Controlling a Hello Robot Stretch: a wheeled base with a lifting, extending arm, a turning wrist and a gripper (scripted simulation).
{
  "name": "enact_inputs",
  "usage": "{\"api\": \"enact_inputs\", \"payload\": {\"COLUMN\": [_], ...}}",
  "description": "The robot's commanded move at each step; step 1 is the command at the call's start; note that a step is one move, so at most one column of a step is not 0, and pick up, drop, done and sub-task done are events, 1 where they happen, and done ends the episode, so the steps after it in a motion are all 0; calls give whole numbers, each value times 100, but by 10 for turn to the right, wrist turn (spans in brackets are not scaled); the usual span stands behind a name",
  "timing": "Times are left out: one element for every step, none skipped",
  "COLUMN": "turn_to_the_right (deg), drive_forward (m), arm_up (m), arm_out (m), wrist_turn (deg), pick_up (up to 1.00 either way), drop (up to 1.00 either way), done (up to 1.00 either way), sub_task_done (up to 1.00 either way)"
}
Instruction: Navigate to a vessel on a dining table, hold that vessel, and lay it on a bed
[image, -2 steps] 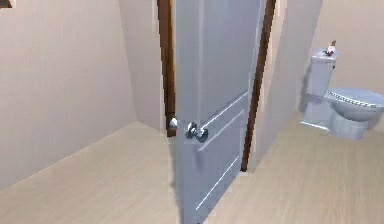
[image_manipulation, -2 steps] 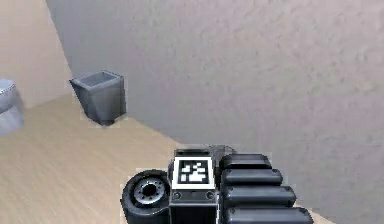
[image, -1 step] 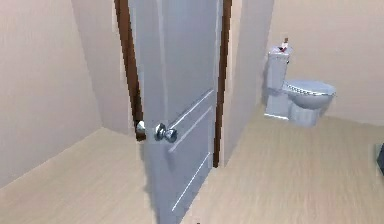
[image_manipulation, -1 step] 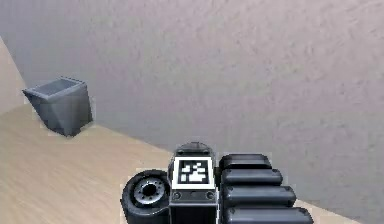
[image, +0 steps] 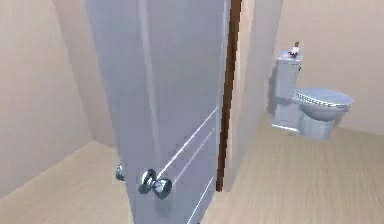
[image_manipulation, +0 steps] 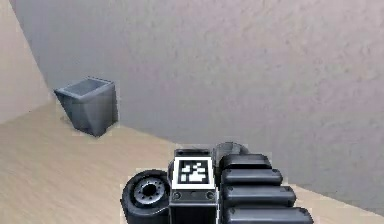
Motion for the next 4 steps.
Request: {"api": "enact_inputs", "payload": {"turn_to_the_right": [-450,-180,0,0], "drive_forward": [0,0,60,15], "arm_up": [0,0,0,0], "arm_out": [0,0,0,0], "wrist_turn": [0,0,0,0], "pick_up": [0,0,0,0], "drop": [0,0,0,0], "done": [0,0,0,0], "sub_task_done": [0,0,0,0]}}
